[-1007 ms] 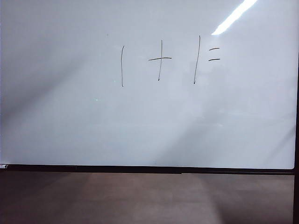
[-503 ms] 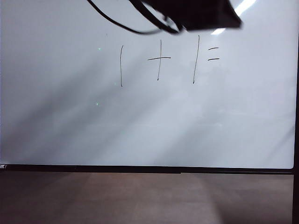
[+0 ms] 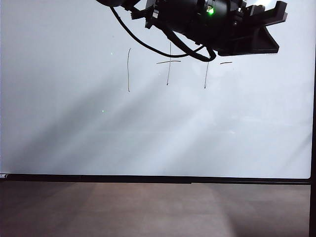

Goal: Reach to the right to find the marker pen, pick it up, and write the answer to the math problem on the whiteboard.

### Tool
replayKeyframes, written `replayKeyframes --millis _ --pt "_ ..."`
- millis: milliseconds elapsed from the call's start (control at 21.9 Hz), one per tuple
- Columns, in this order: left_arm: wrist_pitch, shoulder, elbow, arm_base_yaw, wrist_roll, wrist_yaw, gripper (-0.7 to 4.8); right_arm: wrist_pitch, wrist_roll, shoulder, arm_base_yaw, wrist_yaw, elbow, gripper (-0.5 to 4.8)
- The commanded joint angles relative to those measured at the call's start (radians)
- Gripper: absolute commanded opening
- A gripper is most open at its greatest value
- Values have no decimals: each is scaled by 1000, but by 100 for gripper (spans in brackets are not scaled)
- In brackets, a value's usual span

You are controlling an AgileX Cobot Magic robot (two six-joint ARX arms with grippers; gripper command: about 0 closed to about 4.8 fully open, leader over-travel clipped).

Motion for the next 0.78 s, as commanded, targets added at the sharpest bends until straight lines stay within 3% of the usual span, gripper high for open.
replayKeyframes --millis 46,595,686,732,778 --pt "10 -6 6 -1 -2 2 -5 14 -3 -1 1 -1 0 -5" --pt "5 -6 6 -1 -2 2 -5 27 6 -1 2 -6 0 -5" --pt "5 -6 6 -1 -2 2 -5 102 65 -1 2 -51 3 -5" --pt "5 -6 5 -1 -2 2 -5 180 180 -1 2 -64 6 -5" --pt "5 -6 5 -1 -2 2 -5 214 207 2 1 -50 10 -5"
